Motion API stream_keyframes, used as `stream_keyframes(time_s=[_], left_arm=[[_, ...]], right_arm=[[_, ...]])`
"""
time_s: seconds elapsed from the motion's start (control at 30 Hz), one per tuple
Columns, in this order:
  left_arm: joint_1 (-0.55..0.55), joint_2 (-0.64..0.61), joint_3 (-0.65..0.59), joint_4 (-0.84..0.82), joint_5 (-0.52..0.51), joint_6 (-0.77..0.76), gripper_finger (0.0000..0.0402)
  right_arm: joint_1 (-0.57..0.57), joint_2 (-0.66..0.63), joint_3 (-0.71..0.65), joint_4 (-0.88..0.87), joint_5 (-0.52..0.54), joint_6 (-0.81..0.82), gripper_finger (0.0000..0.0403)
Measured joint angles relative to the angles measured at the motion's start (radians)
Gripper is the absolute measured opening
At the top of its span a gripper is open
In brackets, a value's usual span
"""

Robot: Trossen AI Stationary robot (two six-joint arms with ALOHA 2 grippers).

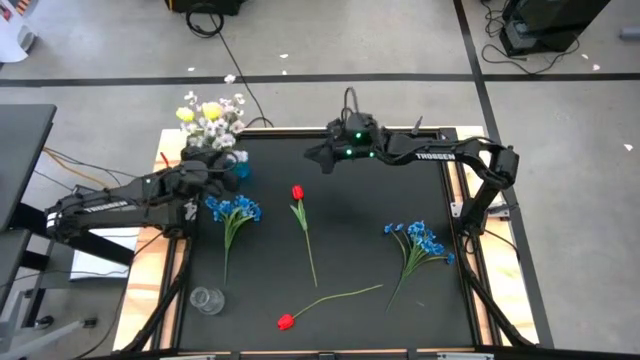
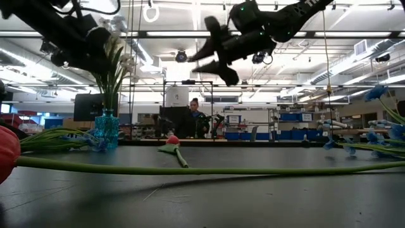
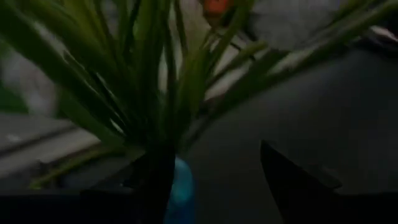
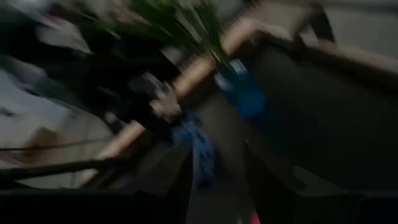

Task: Sort flowers into vase by color
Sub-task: Put the top red flower into the transparent vase

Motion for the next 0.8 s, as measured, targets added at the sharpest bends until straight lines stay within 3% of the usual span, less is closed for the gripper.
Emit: stream_keyframes(time_s=[0.17, 0.4, 0.5, 0.63, 0.8], left_arm=[[0.000, 0.000, 0.084, -0.219, 0.137, -0.104, 0.0243], [0.000, -0.001, 0.179, -0.497, 0.238, -0.302, 0.0243], [0.000, -0.001, 0.180, -0.593, 0.334, -0.399, 0.0243], [-0.010, 0.018, 0.179, -0.660, 0.473, -0.456, 0.0243], [-0.046, 0.049, 0.179, -0.649, 0.500, -0.463, 0.0243]], right_arm=[[0.036, 0.008, 0.000, -0.144, 0.059, 0.035, 0.0153], [0.105, 0.061, 0.000, -0.214, 0.116, 0.103, 0.0153], [0.132, 0.107, 0.000, -0.220, 0.128, 0.169, 0.0152], [0.171, 0.170, 0.000, -0.199, 0.115, 0.231, 0.0152], [0.216, 0.255, 0.013, -0.199, 0.133, 0.246, 0.0152]])
